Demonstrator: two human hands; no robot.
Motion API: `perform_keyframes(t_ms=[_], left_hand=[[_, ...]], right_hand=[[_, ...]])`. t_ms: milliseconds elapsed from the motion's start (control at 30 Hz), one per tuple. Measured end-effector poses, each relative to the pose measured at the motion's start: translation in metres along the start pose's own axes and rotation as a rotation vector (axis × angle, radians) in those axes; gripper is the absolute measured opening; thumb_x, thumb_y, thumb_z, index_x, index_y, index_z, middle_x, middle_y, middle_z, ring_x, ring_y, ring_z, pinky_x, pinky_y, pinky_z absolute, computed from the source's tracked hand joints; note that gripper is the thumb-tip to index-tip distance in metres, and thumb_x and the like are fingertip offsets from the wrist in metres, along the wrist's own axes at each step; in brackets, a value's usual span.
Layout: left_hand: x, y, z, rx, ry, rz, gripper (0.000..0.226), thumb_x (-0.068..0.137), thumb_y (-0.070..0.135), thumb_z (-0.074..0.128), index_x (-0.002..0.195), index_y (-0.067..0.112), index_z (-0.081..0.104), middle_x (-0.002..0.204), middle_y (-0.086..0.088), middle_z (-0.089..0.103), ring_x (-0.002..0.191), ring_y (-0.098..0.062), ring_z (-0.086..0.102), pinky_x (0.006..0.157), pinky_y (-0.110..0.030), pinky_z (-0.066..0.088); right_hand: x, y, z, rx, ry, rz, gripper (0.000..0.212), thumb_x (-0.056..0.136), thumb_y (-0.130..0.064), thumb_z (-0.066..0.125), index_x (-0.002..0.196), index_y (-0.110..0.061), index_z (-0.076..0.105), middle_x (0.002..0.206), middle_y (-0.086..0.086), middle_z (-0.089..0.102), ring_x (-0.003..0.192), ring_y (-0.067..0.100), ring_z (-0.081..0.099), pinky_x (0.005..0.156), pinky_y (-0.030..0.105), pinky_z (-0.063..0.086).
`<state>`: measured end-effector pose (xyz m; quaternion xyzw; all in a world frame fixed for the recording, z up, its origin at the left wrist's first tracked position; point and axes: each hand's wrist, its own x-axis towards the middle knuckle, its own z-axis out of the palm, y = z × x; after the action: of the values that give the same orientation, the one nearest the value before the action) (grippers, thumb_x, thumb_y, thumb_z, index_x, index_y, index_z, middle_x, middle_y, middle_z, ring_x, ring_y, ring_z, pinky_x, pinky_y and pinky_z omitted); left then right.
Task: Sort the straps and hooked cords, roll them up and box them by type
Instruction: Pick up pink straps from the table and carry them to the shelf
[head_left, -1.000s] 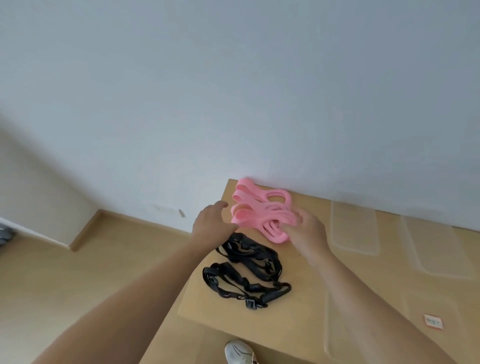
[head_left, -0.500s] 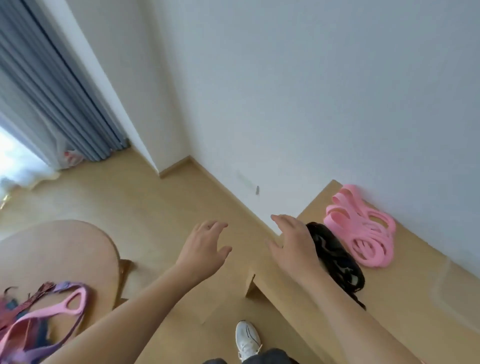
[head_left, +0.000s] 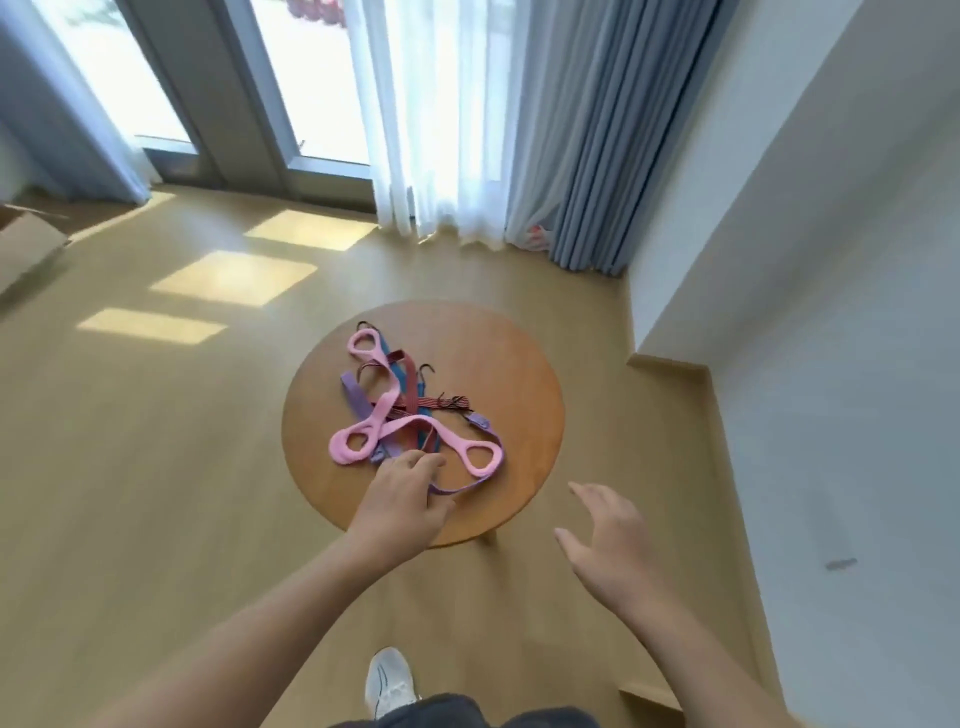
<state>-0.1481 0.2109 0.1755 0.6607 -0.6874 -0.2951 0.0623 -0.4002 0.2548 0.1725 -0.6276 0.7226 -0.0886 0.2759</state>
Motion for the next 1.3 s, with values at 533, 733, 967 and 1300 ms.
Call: perform_keyframes(t_ms=[533,733,967,1300], left_hand=[[0.035,-0.12,-0.043,-0.114,0.049,-0.33,0.058,0.092,0.033,0.071,0.146,0.022,0.052,0.143,-0.001,0.054,0.134,-0.021,0.047,0.106,-0.031,0.039],[0.061,-0.112,-0.025,-0.169,0.072,-0.518,0.055,0.093,0.032,0.07,0.144,0.021,0.053,0.146,0.0,0.053,0.136,-0.02,0.045,0.108,-0.027,0.033],[0.077,-0.097,-0.006,-0.189,0.001,-0.67,0.056,0.093,0.03,0.07,0.145,0.021,0.051,0.146,0.002,0.051,0.137,-0.019,0.042,0.107,-0.024,0.031],[0.114,-0.086,-0.006,-0.237,0.001,-0.727,0.054,0.094,0.03,0.069,0.145,0.02,0.052,0.147,0.0,0.049,0.137,-0.019,0.041,0.102,-0.018,0.025]], right_hand=[[0.137,-0.092,0.082,-0.167,-0.333,-0.089,0.055,0.091,-0.034,0.066,0.142,-0.017,0.053,0.138,0.0,0.057,0.127,0.022,0.05,0.103,0.031,0.04],[0.233,-0.087,0.123,-0.175,-0.514,-0.072,0.051,0.09,-0.027,0.067,0.138,-0.016,0.055,0.129,0.007,0.064,0.115,0.027,0.06,0.089,0.034,0.048],[0.31,-0.087,0.176,-0.096,-0.588,-0.024,0.038,0.086,-0.022,0.067,0.12,-0.01,0.059,0.115,0.014,0.067,0.108,0.037,0.062,0.084,0.041,0.049],[0.328,-0.077,0.199,-0.095,-0.621,-0.006,0.027,0.085,-0.019,0.07,0.107,-0.017,0.055,0.115,0.016,0.057,0.103,0.039,0.059,0.083,0.041,0.046]])
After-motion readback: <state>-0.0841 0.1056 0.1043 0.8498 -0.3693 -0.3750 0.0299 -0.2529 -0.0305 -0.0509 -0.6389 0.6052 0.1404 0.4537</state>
